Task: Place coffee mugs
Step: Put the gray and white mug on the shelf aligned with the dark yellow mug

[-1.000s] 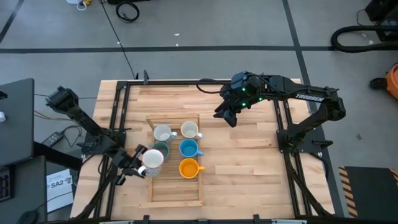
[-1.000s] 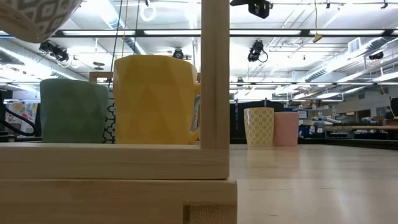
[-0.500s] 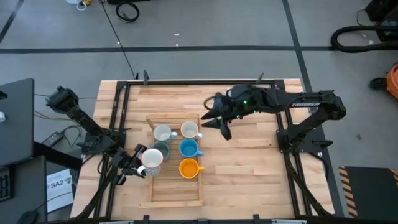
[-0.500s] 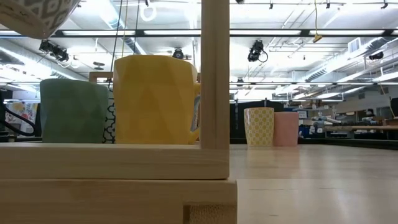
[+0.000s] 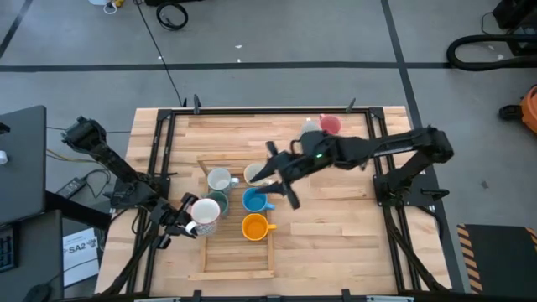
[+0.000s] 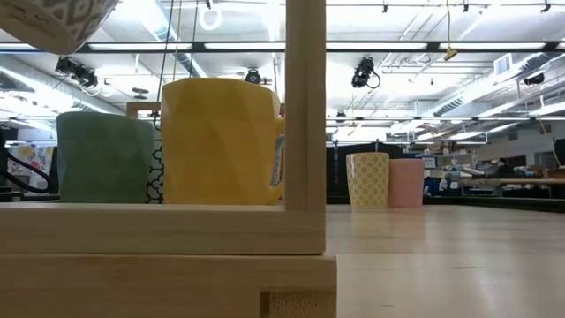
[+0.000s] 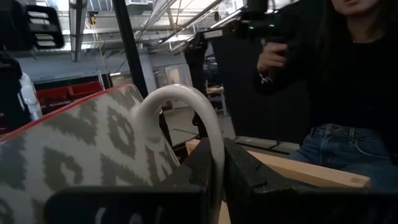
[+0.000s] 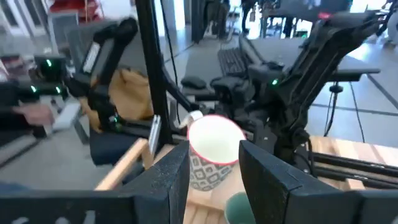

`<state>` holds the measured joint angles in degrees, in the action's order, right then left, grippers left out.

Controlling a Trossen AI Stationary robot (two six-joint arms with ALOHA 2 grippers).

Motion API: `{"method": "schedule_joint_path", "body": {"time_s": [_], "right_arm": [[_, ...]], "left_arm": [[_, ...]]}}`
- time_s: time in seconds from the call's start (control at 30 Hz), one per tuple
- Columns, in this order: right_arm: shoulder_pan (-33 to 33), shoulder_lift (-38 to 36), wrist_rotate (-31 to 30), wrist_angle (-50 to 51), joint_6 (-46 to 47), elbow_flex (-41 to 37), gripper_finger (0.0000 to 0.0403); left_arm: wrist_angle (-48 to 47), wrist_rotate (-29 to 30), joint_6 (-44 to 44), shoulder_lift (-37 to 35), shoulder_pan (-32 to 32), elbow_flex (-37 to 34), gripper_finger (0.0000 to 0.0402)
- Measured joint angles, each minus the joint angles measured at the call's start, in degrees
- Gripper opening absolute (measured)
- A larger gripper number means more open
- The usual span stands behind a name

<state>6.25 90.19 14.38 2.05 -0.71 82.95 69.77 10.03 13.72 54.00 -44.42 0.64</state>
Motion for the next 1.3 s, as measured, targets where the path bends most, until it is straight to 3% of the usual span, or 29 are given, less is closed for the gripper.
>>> {"method": "schedule_joint_path", "body": {"time_s": [0.23,0.6,0.87,1.3], "right_arm": [[0.39,11.86,0.65,2.91,-7.75,9.84,0.0144],[1.05,27.11,0.87,19.45,-21.18,30.39,0.0144],[2.62,29.52,1.88,20.77,-29.91,32.25,0.0144],[2.16,32.5,1.73,18.93,-31.07,32.23,0.0144]], "left_arm": [[-0.54,0.4,-1.46,0.0,0.0,-0.02,0.0025],[-0.81,1.13,-2.37,0.0,0.0,0.0,0.0025],[-0.81,1.8,-2.67,0.0,0.0,0.0,0.0025],[0.01,2.43,-2.97,0.0,0.0,0.0,0.0025]]}}
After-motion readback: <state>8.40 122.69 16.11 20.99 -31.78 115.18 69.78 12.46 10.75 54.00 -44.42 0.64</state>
